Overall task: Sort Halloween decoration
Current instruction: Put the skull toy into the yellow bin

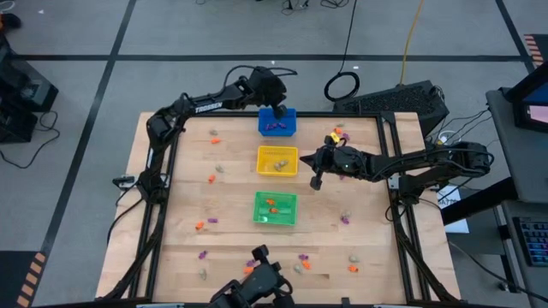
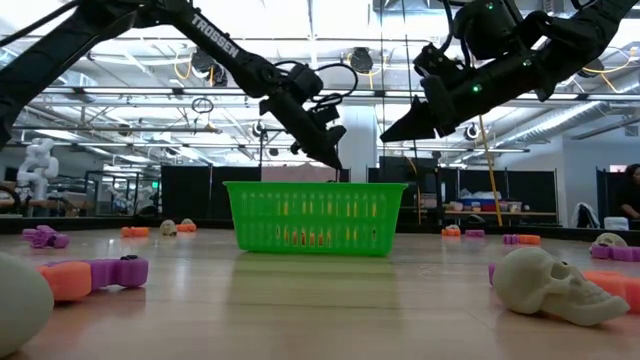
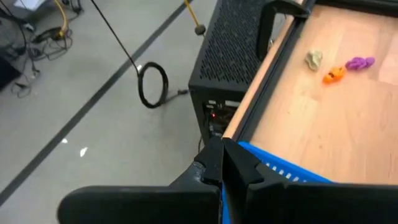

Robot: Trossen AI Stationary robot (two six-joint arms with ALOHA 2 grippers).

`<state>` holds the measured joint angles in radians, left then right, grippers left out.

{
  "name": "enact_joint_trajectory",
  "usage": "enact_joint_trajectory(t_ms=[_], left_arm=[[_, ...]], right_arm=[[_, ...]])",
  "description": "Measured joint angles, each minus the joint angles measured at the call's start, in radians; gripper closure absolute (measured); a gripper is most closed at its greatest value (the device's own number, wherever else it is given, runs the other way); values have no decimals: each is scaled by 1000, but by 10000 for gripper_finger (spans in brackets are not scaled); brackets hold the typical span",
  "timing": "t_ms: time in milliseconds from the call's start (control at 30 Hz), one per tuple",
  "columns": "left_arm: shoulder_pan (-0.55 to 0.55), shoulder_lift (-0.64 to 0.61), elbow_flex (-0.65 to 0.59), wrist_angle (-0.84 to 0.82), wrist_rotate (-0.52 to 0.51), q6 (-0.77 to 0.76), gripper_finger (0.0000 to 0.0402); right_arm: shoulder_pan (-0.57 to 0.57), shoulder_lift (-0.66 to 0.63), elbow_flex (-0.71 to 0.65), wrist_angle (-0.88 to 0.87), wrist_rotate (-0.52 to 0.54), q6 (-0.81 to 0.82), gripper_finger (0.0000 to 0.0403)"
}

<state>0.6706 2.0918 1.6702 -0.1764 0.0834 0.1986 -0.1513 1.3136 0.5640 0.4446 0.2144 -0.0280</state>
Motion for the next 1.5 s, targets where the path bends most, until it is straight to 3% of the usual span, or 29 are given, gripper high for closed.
enact_joint_trajectory(t_ms=[367, 767, 1000, 1100, 1300, 1500], left_arm=[[-3, -69, -131, 165, -5, 11, 400], [-53, -304, -525, 511, -4, -34, 400], [-119, -465, -791, 687, -5, -37, 400], [-147, -528, -896, 754, -5, -45, 400], [-213, -621, -1053, 841, -5, -63, 400], [-281, -672, -1150, 879, -6, -62, 400]], right_arm=[[2, 0, 0, 7, 52, 21, 403], [9, 2, 0, 60, 50, 35, 403], [7, 1, 0, 25, 152, 9, 403], [-6, -6, 0, 5, 149, 11, 403], [-77, -8, 14, -105, 148, 55, 403], [-181, -5, 166, -429, 148, 55, 403]])
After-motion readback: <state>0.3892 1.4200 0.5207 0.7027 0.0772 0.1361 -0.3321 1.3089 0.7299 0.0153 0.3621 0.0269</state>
